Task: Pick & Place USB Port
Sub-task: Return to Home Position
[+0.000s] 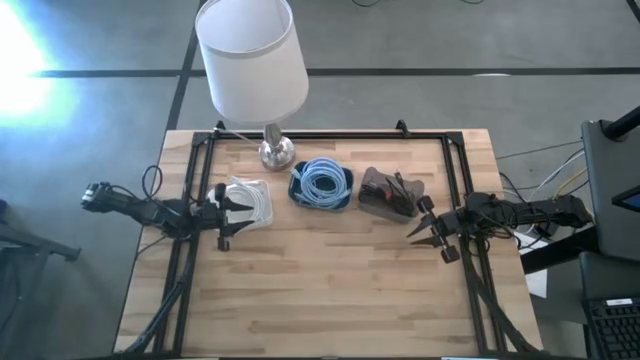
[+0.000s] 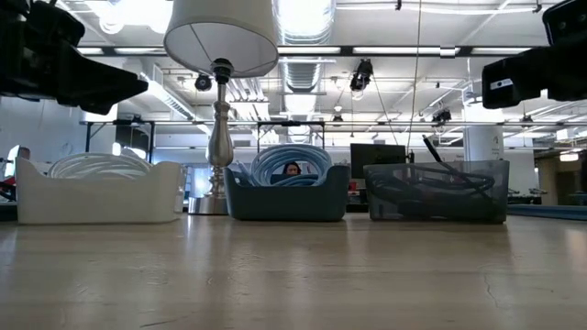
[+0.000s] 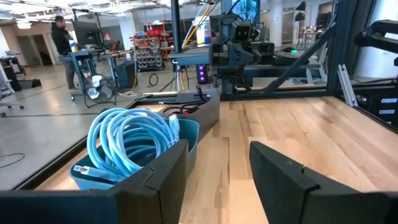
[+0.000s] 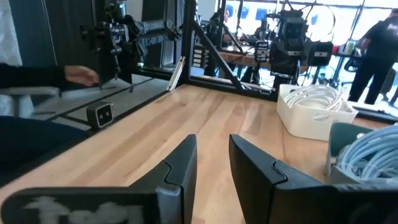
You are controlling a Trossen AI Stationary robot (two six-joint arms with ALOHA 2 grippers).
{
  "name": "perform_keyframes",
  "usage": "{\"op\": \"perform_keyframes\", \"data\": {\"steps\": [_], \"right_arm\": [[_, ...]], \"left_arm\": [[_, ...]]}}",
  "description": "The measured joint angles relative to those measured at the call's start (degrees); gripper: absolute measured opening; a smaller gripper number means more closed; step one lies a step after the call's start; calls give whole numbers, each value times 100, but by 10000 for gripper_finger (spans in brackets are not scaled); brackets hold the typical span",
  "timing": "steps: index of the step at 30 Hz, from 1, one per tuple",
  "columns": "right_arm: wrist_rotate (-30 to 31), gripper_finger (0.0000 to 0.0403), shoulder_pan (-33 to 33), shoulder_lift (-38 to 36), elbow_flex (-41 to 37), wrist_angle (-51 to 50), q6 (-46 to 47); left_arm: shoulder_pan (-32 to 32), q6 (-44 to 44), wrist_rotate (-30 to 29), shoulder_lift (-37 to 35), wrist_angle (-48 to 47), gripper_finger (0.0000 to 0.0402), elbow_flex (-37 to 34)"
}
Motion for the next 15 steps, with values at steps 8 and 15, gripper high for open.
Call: {"op": "perform_keyframes", "data": {"steps": [8,15], "right_arm": [[13,81,1,0,1,2,-942],[11,68,1,-2,1,2,-628]], "left_arm": [[0,2,1,0,-17,177,-2],[0,2,0,0,-21,177,-4]]}}
